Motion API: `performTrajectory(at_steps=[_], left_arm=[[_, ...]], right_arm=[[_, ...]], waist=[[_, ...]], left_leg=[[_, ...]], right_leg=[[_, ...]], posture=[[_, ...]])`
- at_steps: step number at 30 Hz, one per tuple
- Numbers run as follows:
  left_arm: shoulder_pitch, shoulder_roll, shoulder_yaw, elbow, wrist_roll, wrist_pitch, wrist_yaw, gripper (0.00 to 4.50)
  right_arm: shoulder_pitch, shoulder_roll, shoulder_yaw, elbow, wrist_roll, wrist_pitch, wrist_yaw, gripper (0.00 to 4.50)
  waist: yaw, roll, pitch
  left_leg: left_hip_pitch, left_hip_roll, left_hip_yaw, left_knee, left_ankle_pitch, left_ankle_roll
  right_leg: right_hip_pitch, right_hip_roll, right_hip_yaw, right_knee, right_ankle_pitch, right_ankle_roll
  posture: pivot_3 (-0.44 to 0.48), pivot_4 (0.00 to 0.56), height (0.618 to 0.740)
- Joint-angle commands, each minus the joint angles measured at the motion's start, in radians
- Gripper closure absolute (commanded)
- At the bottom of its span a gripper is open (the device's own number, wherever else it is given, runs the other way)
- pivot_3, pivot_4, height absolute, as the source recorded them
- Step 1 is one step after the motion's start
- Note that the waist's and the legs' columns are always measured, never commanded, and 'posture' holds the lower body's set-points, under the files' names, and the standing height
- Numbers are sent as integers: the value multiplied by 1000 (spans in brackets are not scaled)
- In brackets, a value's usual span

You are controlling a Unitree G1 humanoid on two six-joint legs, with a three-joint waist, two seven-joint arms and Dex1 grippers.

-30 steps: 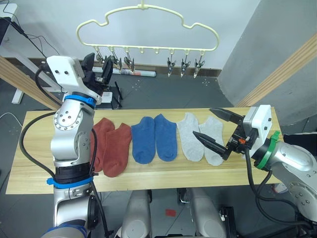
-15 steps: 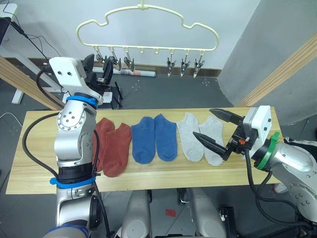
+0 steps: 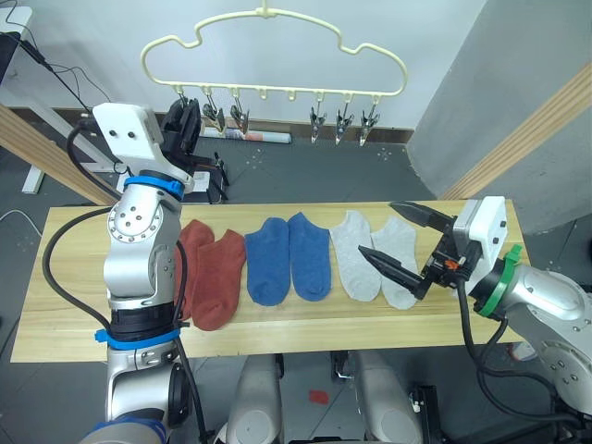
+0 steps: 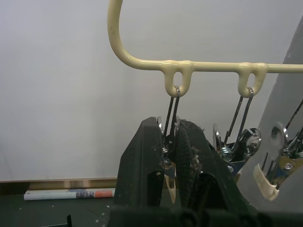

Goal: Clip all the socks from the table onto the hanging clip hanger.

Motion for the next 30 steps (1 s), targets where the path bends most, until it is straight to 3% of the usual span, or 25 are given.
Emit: performTrajectory(at_steps=[1, 6, 10, 14, 17, 23, 30], left_arm=[[2, 16, -7, -47, 24, -42, -4, 4320], [2, 19, -2, -58, 5, -20, -18, 4320], [0, 34, -3, -88, -19, 22, -44, 4320], [-8, 52, -3, -90, -23, 43, -59, 4320], [-16, 48, -9, -79, -20, 46, -62, 4320], [-21, 45, -13, -74, -21, 55, -63, 4320], [-28, 50, -11, -68, -19, 62, -70, 4320]], right_arm=[[10, 2, 0, -47, 19, -13, 5, 0], [14, 1, 31, -35, -24, -16, -5, 0], [41, -19, 151, 63, -208, 8, -83, 0], [24, 72, 202, 149, -303, 30, -198, 0], [-11, 193, 244, 310, -453, -21, -356, 0], [-53, 376, 217, 552, -588, -141, -520, 0], [-108, 473, 165, 734, -616, -301, -545, 0]], waist=[[0, 0, 0], [0, 0, 0], [0, 0, 0], [0, 0, 0], [-1, 1, 0], [0, 2, 1], [0, 2, 1]], left_leg=[[0, 0, 0, 0, 0, 0], [0, 0, 0, 0, 0, 0], [0, 0, 0, 0, 0, 0], [0, 0, 0, 0, 0, 0], [0, 0, 0, 0, 0, 0], [-1, 0, 0, 0, 0, 0], [-2, 0, 1, 0, 0, 0]], right_leg=[[0, 0, 0, 0, 0, 0], [0, 0, 0, 0, 0, 0], [0, 0, 0, 0, 0, 0], [0, 0, -1, 1, 0, 0], [-1, 0, 0, 1, 0, 0], [-2, -1, 0, 1, 0, 0], [-3, -1, -1, 2, 0, 0]], posture=[[-37, 476, 740], [-31, 475, 740], [-15, 473, 740], [-18, 482, 740], [-22, 488, 740], [-18, 490, 740], [-1, 488, 740]])
